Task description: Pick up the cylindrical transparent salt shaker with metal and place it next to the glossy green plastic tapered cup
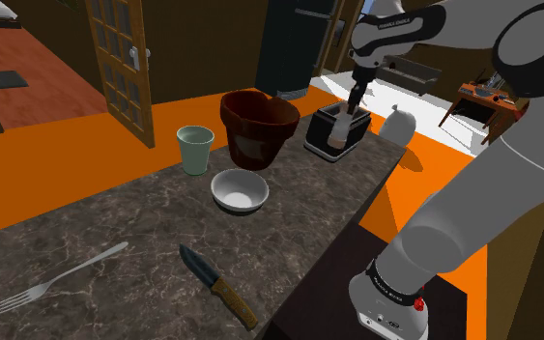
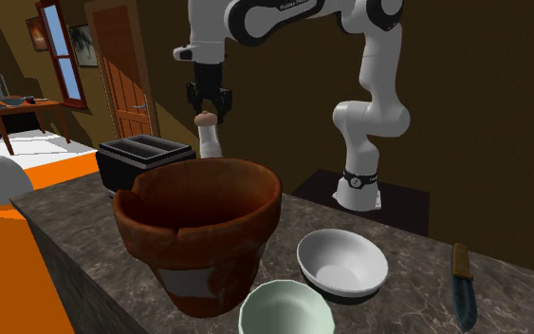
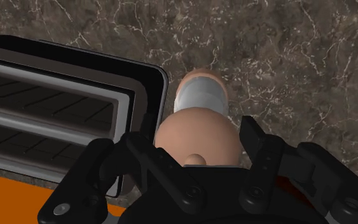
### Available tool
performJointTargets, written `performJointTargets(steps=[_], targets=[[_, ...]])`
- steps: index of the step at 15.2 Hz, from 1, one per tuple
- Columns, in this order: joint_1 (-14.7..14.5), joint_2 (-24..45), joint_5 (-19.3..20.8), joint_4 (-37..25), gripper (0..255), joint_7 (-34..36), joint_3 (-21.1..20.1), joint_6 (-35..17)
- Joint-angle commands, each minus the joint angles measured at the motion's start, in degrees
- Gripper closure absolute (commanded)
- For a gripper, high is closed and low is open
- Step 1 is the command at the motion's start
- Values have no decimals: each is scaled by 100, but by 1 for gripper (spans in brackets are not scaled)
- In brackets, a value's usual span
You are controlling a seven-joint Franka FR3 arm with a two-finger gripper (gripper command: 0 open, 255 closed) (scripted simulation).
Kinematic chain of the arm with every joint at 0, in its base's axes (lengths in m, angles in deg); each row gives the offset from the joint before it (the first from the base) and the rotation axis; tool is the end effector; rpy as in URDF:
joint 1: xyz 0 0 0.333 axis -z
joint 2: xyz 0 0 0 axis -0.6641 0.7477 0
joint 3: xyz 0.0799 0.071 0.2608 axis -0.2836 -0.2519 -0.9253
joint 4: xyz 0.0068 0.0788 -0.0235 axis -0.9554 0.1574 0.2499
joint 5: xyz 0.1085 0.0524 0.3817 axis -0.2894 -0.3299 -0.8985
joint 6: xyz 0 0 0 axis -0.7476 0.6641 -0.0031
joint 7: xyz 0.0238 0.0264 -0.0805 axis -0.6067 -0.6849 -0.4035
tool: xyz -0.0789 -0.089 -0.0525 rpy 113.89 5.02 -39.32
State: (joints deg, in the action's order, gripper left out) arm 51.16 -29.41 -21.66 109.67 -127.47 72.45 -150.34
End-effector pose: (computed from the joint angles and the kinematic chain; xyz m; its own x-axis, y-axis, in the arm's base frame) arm 0.3934 -0.3750 0.4511 0.9896 0.1147 -0.0873 0.1258 -0.9829 0.1348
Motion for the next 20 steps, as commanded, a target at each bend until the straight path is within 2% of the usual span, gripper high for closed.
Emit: performJointTargets(steps=[1,20], targets=[[-8,-13,-5,-140,255,-15,-12,152],[-51,78,-122,-1685,255,-266,-63,1598]])
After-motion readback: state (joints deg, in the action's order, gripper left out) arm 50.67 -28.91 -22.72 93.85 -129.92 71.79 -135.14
